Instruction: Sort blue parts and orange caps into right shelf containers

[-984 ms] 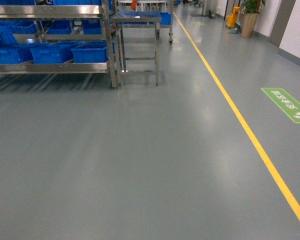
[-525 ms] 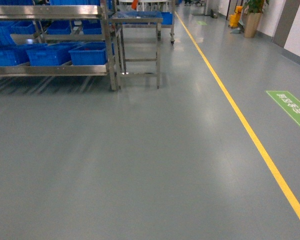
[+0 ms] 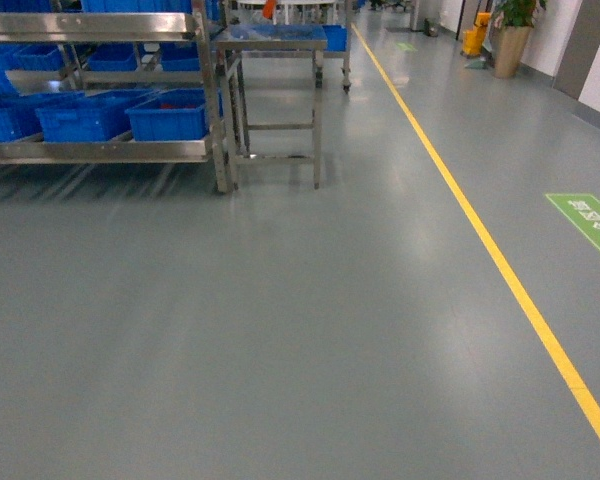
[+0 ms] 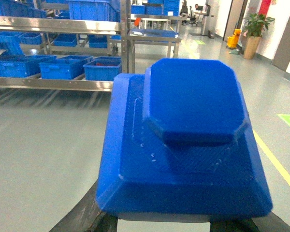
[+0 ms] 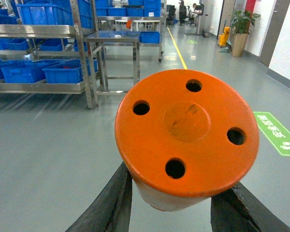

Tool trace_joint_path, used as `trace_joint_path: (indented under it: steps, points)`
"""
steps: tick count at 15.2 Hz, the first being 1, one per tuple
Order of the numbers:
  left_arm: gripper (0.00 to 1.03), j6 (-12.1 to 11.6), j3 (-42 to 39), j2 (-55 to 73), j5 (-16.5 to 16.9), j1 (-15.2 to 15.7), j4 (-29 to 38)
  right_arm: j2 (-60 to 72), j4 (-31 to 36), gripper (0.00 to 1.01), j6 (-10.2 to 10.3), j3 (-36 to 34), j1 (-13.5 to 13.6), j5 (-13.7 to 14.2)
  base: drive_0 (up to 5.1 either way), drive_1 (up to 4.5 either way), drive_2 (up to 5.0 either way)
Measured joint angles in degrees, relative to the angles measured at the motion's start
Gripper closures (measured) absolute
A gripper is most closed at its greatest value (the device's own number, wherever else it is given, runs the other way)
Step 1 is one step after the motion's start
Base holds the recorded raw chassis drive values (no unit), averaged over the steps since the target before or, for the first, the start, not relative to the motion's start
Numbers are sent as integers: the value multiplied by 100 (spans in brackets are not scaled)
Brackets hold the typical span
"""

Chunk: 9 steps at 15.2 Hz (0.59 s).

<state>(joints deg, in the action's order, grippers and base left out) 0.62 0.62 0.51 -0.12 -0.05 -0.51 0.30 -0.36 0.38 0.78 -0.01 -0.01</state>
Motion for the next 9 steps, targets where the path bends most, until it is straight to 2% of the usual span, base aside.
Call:
trace_joint_path:
  steps: [9]
  points:
    - [62,0,0,0,11,0,4,0,4,62,0,0,0,0,-6,412,-424]
